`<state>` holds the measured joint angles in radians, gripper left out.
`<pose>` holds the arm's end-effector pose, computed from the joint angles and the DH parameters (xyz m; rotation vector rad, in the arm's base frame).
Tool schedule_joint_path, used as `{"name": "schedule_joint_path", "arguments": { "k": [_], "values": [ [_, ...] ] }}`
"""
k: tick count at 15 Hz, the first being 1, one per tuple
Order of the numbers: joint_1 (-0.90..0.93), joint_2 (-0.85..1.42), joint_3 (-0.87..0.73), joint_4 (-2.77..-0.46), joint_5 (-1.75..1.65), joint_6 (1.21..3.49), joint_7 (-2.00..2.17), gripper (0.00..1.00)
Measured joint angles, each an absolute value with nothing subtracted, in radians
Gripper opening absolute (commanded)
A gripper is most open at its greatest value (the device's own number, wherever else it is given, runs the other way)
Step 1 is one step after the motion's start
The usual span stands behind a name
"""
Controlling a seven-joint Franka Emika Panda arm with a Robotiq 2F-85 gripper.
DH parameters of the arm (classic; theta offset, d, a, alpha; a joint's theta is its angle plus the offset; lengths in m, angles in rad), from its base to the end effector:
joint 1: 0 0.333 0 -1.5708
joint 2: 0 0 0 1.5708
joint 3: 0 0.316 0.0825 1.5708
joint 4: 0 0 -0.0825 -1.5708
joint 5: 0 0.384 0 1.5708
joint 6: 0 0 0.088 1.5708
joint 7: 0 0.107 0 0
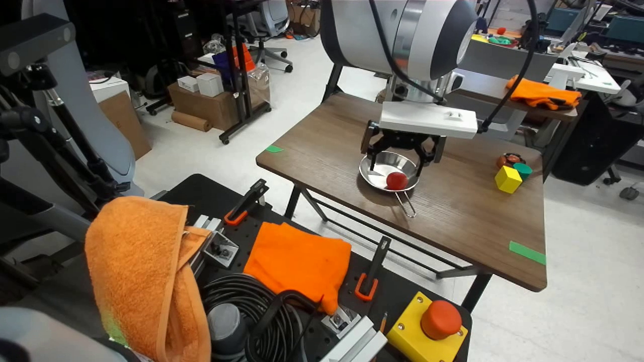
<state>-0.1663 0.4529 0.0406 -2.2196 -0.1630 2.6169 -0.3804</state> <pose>0.5377 -0.0635 0.1642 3.0354 0.6065 -0.1041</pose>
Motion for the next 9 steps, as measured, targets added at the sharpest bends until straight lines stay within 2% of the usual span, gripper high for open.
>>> {"name": "schedule_joint_path", "arguments": {
  "k": [9],
  "values": [
    [-0.202, 0.451, 0.058, -2.212, -0.139, 2.574, -0.464, 1.00]
  ]
}}
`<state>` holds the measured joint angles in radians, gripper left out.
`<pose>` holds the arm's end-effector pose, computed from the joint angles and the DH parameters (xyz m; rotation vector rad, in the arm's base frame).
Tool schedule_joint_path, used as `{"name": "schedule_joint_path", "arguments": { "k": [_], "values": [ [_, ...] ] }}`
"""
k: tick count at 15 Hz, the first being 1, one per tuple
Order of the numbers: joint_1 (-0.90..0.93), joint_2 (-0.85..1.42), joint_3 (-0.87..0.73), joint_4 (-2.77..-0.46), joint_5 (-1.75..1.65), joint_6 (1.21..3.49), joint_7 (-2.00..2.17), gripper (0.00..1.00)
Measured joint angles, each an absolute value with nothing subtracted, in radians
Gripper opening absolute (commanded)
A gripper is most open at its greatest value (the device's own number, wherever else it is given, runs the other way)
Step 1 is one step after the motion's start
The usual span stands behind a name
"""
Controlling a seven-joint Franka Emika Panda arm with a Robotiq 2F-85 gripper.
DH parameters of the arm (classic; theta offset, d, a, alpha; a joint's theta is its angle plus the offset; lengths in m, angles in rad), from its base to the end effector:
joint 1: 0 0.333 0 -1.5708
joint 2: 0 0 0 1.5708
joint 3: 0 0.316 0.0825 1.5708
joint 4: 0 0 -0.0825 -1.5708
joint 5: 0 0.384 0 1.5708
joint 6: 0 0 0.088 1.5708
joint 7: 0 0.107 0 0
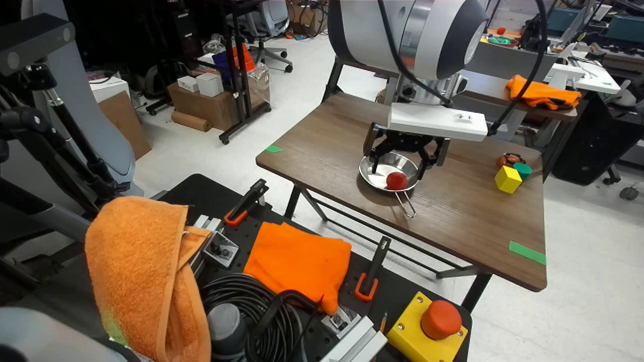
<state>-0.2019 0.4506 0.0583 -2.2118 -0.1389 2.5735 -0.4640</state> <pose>0.5352 -0.0739 0.1648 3.0481 0.6754 -0.1496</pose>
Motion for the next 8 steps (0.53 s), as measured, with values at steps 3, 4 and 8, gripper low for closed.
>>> {"name": "schedule_joint_path", "arguments": {
  "k": [3, 4, 8],
  "values": [
    [-0.202, 0.443, 0.053, -2.206, -0.159, 2.574, -0.483, 1.00],
    [-0.202, 0.441, 0.049, -2.206, -0.179, 2.572, -0.493, 1.00],
    [-0.196, 0.448, 0.022, -2.204, -0.283, 2.543, -0.512, 1.00]
  ]
}}
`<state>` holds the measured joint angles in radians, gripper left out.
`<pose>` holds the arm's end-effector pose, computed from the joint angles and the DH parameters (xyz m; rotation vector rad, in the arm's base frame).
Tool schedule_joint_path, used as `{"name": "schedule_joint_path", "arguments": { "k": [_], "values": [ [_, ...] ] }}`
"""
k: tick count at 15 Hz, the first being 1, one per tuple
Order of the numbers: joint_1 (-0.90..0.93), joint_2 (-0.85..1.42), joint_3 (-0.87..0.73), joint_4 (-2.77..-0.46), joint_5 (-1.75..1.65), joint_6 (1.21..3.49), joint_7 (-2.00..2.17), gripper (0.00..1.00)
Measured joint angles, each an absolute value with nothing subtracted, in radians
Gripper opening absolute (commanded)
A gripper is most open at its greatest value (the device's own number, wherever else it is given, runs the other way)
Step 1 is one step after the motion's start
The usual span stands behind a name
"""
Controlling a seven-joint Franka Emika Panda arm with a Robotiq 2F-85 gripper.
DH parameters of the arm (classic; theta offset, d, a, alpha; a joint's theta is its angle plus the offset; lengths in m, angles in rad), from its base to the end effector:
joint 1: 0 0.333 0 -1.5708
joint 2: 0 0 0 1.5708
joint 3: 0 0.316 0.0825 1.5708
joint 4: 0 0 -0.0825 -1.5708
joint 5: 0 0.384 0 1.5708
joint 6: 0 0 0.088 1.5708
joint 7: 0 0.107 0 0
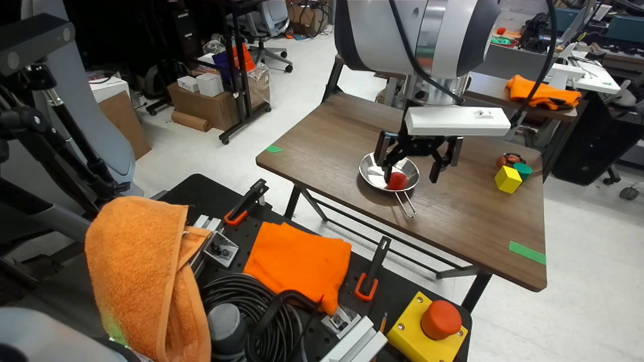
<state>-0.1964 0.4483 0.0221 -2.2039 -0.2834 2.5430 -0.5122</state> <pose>0.5325 -0.0898 0.1658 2.9140 0.8686 -0.2239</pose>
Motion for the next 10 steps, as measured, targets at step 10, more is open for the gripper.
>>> {"name": "schedule_joint_path", "arguments": {
  "k": [10],
  "values": [
    [-0.108, 0.527, -0.062, -2.137, -0.403, 2.549, -0.407, 1.00]
  ]
}}
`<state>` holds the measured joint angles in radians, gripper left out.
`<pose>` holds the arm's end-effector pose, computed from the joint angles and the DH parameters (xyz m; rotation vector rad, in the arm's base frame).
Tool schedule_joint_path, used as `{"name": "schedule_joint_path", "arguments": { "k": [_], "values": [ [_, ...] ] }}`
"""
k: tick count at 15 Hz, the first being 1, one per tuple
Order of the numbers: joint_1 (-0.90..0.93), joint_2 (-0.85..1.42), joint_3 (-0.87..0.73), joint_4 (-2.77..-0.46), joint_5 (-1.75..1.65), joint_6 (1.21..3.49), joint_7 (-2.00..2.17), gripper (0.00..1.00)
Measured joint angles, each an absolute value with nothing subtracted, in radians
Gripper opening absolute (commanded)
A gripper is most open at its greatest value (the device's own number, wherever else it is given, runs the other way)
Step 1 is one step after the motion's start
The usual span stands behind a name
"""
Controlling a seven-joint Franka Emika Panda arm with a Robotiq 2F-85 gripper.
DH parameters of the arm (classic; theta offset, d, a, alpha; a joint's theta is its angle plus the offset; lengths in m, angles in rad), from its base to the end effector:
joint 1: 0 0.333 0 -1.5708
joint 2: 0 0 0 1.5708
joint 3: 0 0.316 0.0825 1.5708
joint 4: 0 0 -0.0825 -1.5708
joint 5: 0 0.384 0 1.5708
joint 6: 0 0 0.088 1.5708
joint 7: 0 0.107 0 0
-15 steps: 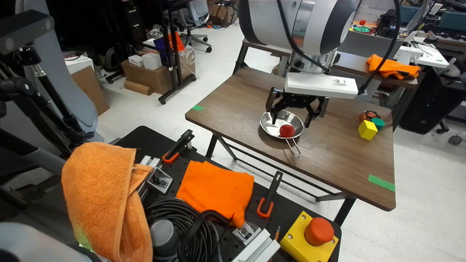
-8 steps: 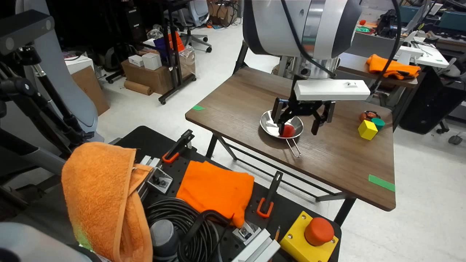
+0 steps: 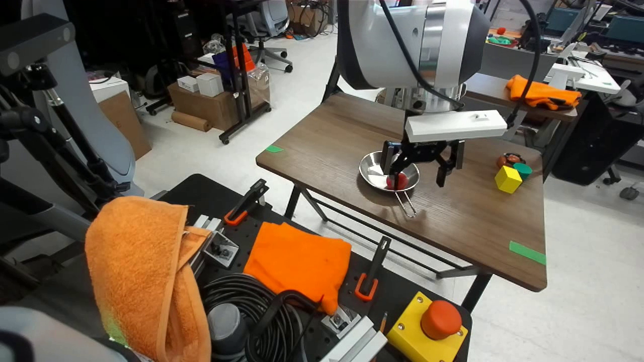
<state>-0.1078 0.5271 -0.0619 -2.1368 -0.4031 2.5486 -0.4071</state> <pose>0.5471 -0.0897 0.1450 2.8088 0.8581 -0.2645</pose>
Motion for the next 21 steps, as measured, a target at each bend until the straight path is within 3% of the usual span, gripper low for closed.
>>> {"name": "schedule_joint_path", "arguments": {
  "k": [21],
  "values": [
    [-0.177, 0.530, 0.063, -2.137, -0.184, 2.568, -0.480, 1.00]
  ]
}}
